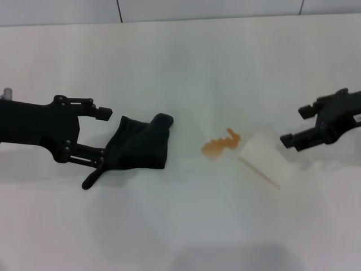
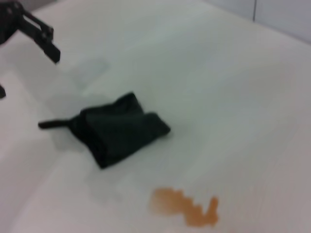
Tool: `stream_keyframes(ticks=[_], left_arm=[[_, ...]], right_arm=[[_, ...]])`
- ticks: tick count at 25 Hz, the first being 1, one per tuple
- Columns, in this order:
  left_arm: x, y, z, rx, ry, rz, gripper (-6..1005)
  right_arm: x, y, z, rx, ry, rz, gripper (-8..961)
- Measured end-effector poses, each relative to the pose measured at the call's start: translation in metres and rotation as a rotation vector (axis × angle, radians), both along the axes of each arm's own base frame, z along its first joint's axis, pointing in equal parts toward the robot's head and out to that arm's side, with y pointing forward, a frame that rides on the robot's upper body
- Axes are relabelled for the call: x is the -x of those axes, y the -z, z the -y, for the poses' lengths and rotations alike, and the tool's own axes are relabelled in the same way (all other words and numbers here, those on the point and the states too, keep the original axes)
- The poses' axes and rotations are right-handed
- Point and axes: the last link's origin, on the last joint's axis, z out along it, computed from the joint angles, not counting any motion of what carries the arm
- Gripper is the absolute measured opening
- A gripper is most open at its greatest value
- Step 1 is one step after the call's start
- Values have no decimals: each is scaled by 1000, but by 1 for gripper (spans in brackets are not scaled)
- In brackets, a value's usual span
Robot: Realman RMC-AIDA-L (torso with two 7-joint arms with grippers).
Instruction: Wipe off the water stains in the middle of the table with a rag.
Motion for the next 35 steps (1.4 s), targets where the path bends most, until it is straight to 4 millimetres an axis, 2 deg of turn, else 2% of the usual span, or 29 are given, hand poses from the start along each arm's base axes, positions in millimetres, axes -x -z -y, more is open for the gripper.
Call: stream_keyframes(ticks=[7, 35], left_arm=[[0, 1, 1, 0, -2, 1, 869], [-2, 2, 0, 1, 6, 3, 869]], right_arm=[[4, 9, 9, 23, 10, 48, 822], [12, 36, 11, 46, 33, 113, 800]])
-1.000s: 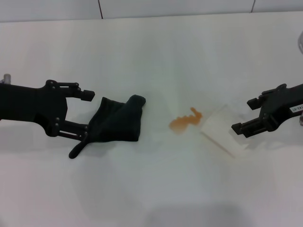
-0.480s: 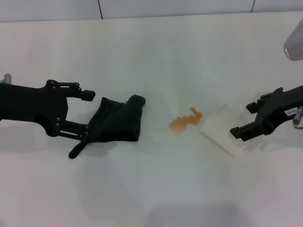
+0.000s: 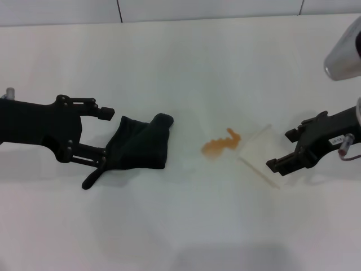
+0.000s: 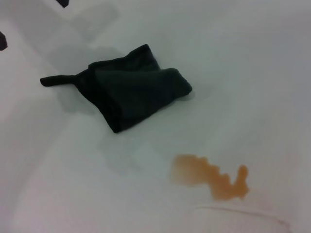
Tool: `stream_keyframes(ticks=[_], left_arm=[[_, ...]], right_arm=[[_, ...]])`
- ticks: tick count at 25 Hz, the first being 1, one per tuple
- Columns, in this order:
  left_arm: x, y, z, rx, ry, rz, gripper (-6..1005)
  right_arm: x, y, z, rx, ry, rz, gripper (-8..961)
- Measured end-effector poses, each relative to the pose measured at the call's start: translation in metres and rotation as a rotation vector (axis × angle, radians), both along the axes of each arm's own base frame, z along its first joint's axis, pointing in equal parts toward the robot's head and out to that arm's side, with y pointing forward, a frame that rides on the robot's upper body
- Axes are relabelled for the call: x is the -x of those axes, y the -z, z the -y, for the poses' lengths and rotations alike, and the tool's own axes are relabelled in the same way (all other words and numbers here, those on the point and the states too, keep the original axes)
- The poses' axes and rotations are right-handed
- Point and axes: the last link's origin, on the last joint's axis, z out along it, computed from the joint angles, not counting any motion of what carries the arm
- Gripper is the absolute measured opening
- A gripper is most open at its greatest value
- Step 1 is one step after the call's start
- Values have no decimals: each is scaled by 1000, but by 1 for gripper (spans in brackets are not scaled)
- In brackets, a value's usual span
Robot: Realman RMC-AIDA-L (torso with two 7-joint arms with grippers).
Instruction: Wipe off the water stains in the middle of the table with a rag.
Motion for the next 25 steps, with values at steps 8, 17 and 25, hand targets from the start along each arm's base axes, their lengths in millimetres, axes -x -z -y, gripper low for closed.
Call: stream_keyframes(ticks=[8, 17, 25], left_arm=[[0, 0, 0, -1, 6, -1, 869], [0, 1, 0, 1, 7, 1, 869], [-1, 2, 0, 2, 7, 3, 869]], right_arm=[[-5, 7, -5, -12, 3, 25, 794], [-8, 13, -5, 4, 17, 38, 787], [-7, 18, -6, 3, 19, 36, 781]])
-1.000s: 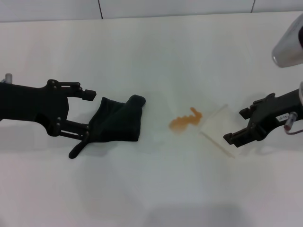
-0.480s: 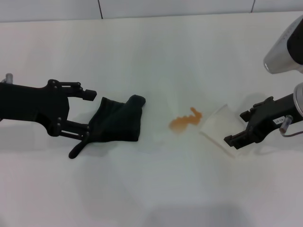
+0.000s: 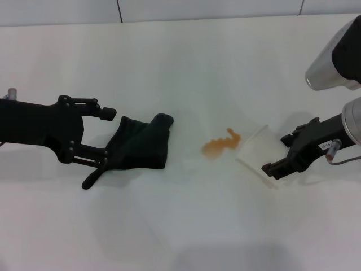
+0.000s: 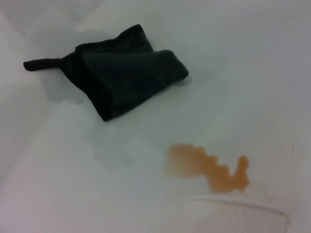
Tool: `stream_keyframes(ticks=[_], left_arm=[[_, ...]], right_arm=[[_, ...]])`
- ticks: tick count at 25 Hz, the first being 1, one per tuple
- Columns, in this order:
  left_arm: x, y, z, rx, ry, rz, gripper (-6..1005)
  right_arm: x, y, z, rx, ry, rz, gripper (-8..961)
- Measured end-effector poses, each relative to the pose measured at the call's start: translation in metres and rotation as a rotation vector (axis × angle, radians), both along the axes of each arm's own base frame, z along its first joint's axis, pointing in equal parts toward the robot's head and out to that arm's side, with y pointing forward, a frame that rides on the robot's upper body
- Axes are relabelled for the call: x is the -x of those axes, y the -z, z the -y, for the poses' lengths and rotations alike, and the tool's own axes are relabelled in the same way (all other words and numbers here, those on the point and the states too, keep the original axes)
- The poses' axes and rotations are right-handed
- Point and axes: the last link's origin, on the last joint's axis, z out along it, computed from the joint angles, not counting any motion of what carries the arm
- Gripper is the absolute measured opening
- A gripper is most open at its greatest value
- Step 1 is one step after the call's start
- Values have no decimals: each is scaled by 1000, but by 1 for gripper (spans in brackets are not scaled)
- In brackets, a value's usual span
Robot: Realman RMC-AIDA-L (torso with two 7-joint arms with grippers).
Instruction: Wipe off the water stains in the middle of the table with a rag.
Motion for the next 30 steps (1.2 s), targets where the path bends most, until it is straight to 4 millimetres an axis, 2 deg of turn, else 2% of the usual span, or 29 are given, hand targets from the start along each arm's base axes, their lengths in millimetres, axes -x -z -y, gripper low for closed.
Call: stream_keyframes(ticks=[10, 30], left_arm=[[0, 0, 0, 0, 0, 0, 869], [1, 0, -1, -7, -2, -2, 869]], right_arm=[[5, 8, -6, 7, 4, 50, 773], [-1, 14, -10, 17, 26, 60, 757]])
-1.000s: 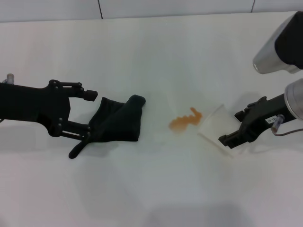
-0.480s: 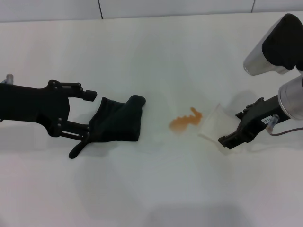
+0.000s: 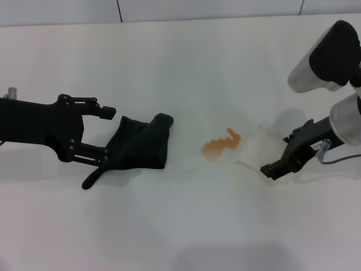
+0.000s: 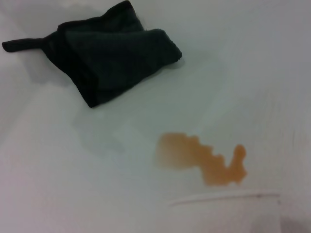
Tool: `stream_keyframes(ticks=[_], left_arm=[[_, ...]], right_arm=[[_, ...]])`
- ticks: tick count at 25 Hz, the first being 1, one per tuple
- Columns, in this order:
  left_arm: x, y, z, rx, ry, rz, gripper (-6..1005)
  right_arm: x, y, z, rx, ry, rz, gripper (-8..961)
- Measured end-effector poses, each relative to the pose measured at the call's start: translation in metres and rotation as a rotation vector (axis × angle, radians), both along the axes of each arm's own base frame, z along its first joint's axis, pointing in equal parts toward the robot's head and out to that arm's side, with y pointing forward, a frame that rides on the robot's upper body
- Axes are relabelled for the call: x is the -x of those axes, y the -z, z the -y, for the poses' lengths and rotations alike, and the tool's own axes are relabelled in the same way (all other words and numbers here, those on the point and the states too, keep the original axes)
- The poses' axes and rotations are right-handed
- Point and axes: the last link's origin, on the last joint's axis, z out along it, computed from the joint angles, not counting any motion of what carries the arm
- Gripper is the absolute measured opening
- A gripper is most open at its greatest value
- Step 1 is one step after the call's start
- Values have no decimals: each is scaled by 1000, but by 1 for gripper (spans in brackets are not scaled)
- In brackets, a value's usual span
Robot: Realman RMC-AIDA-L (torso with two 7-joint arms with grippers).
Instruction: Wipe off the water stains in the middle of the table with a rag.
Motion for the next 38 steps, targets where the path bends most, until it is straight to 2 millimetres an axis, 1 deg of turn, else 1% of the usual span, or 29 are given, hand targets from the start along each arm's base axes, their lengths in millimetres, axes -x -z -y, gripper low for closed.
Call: stream_keyframes(ticks=[7, 14, 18, 20, 23, 27, 34, 38], left_arm=[[0, 0, 0, 0, -1, 0, 868], [3, 0, 2, -4, 4, -2, 868], [4, 0, 2, -5, 5, -1, 868], [4, 1, 3, -5, 7, 0, 868], [3, 3, 3, -5, 7, 6, 868], [2, 4, 3, -3, 7, 11, 868], [2, 5, 4, -5, 3, 20, 868], [2, 7, 5, -13, -3, 28, 868]], right_arm=[[2, 0, 0, 2, -9, 1, 752], [9, -7, -4, -44, -37, -35, 693], [6, -11, -6, -92, -48, -59, 656], [3, -15, -8, -116, -48, -88, 655], [-6, -19, -7, -145, -52, -163, 653], [-22, -24, -5, -191, -69, -268, 651], [-56, -20, -6, -252, -88, -481, 650], [-72, -19, -5, -305, -114, -581, 651]])
